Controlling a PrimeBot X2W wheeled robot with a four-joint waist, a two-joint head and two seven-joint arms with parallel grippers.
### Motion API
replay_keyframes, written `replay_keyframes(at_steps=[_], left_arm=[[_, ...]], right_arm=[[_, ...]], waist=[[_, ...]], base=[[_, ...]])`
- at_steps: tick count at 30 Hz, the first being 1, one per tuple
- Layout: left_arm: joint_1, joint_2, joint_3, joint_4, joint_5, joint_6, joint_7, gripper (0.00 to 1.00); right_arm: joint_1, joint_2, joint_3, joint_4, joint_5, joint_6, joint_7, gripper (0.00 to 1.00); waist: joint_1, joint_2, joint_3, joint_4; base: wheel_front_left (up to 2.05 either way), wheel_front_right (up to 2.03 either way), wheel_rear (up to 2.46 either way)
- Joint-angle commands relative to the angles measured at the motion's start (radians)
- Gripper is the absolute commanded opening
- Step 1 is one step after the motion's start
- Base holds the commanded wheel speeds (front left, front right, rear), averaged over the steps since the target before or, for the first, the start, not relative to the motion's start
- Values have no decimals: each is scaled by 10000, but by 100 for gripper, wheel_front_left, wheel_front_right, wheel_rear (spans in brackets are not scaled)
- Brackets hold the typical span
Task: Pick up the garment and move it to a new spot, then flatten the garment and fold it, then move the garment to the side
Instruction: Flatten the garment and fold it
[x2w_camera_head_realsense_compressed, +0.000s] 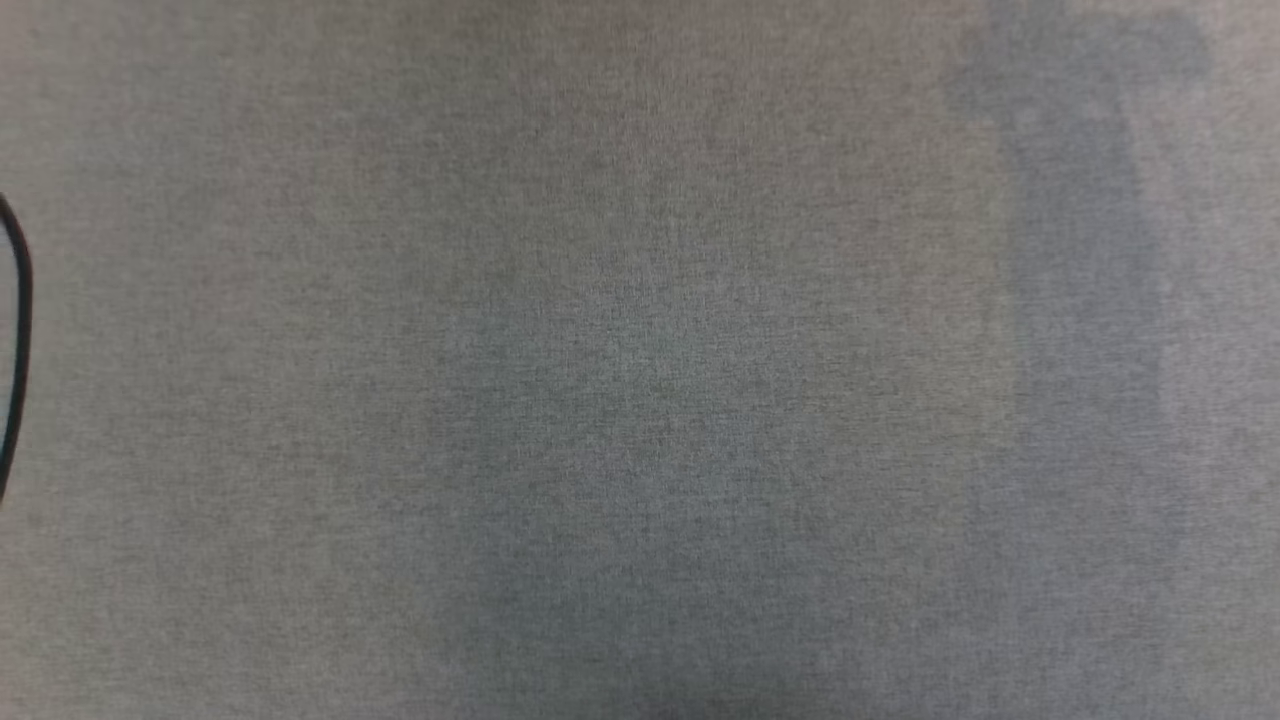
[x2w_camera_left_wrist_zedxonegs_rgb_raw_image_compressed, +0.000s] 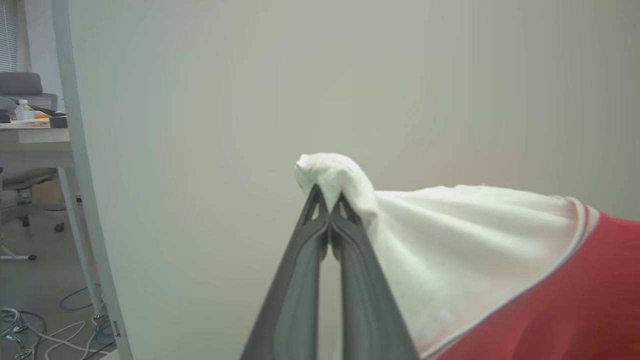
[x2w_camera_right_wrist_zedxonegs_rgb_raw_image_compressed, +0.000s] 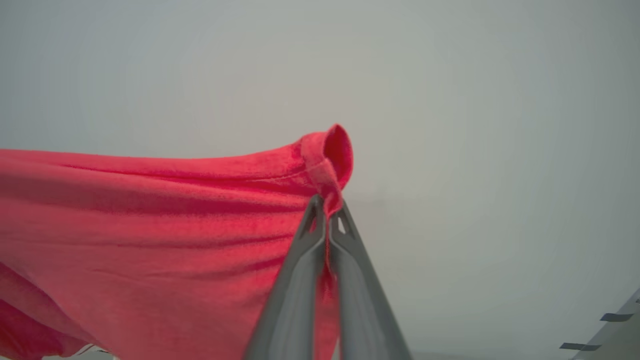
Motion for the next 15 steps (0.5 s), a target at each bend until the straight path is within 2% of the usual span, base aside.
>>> replay_keyframes(at_steps=[1,8,15], left_arm=[[-206,19,80,189,-57,-11,-145,0],[-198,-286,11,1179,-120,-289,-464,0],[498,-591,72,2035,-403,-752,-630,0]], right_arm=[[-159,-34,-15,178,-93,-21,-135,0],[-323,192,497,796,70,-21,-321,0],[255,187,1410,934,568,-21,-339,0]], waist=[[-1,0,806,59],[-1,0,1470,195],[-1,0,1651,352]], base=[[0,0,0],[0,0,0],[0,0,0]])
